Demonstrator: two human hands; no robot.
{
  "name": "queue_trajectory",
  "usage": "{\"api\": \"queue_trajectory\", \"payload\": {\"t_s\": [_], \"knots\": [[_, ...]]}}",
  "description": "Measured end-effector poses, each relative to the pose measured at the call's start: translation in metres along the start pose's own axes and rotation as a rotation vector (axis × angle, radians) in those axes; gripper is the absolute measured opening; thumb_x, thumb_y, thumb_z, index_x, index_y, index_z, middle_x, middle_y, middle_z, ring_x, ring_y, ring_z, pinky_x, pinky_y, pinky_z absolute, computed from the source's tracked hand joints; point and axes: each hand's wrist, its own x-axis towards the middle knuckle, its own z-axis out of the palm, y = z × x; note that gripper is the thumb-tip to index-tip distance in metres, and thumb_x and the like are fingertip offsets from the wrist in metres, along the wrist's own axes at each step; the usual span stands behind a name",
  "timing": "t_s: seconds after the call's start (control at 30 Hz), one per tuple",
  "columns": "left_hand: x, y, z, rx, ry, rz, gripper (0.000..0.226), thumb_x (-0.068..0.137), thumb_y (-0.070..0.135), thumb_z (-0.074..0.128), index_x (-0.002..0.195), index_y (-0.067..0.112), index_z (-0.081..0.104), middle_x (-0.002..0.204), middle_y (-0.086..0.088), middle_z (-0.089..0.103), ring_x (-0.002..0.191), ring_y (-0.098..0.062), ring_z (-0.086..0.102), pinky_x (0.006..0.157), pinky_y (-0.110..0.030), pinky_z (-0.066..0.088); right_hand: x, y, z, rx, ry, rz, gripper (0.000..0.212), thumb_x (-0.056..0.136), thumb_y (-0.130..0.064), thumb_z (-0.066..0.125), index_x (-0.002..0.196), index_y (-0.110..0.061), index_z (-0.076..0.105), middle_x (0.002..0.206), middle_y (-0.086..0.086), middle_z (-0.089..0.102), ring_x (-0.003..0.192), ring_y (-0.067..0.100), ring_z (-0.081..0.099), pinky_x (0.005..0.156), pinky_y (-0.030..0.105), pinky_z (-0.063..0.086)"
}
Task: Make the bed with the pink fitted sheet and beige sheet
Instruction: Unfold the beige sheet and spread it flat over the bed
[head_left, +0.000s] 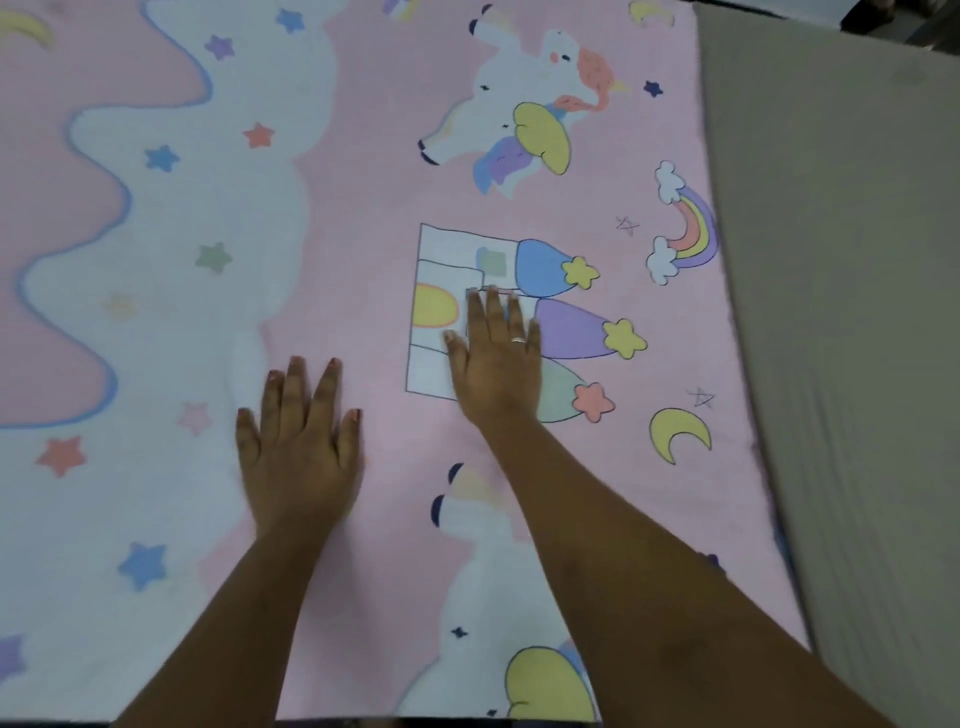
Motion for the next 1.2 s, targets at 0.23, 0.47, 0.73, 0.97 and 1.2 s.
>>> {"api": "queue_trajectory", "payload": {"t_s": [0.23, 0.47, 0.73, 0.97, 1.2], "knots": [[-0.028, -0.051, -0.011, -0.008, 0.0, -0.104, 0.055, 0.095, 0.041, 0.021, 0.149, 0.03, 0.025, 0.157, -0.004, 0.022, 0.145, -0.025, 0.017, 0.114, -0.047, 0.015, -0.084, -0.122, 0.03, -0.033, -0.095, -0.358, 0.06, 0.095, -0.044, 0.016, 0.15, -0.021, 0.025, 0.157, -0.002, 0.024, 0.146, 0.021, 0.016, 0.118, 0.045, 0.006], [-0.046, -0.117, -0.035, -0.027, 0.039, -0.278, 0.058, 0.093, 0.043, 0.022, 0.148, 0.027, 0.028, 0.155, -0.01, 0.025, 0.143, -0.031, 0.021, 0.112, -0.052, 0.017, -0.045, -0.149, 0.021, 0.01, -0.151, -0.656, 0.062, 0.092, -0.048, 0.022, 0.147, -0.022, 0.035, 0.153, 0.001, 0.034, 0.142, 0.022, 0.028, 0.113, 0.044, 0.017], [-0.05, -0.161, -0.04, -0.024, 0.096, -0.417, 0.051, 0.1, 0.039, 0.029, 0.149, 0.027, 0.025, 0.156, -0.009, 0.023, 0.144, -0.029, 0.017, 0.113, -0.053, 0.012, -0.005, -0.123, 0.032, -0.079, -0.013, -0.181, 0.06, 0.098, -0.05, 0.025, 0.151, -0.021, 0.024, 0.157, 0.003, 0.024, 0.145, 0.028, 0.019, 0.116, 0.048, 0.012], [-0.074, -0.199, -0.065, -0.075, 0.049, -0.598, 0.05, 0.101, 0.042, 0.023, 0.15, 0.033, 0.017, 0.159, -0.004, 0.012, 0.146, -0.025, 0.007, 0.115, -0.053, 0.006, -0.108, -0.245, 0.057, 0.061, -0.156, -0.616, 0.057, 0.092, -0.051, 0.03, 0.142, -0.027, 0.043, 0.149, 0.0, 0.041, 0.141, 0.027, 0.032, 0.115, 0.05, 0.014], [-0.086, -0.242, -0.099, -0.156, 0.066, -0.847, 0.052, 0.101, 0.038, 0.027, 0.151, 0.03, 0.014, 0.16, -0.005, 0.006, 0.146, -0.028, 0.001, 0.113, -0.058, 0.006, -0.057, -0.257, 0.037, 0.123, -0.15, -0.792, 0.056, 0.095, -0.048, 0.035, 0.141, -0.017, 0.045, 0.146, 0.007, 0.045, 0.136, 0.028, 0.041, 0.109, 0.049, 0.027]]}}
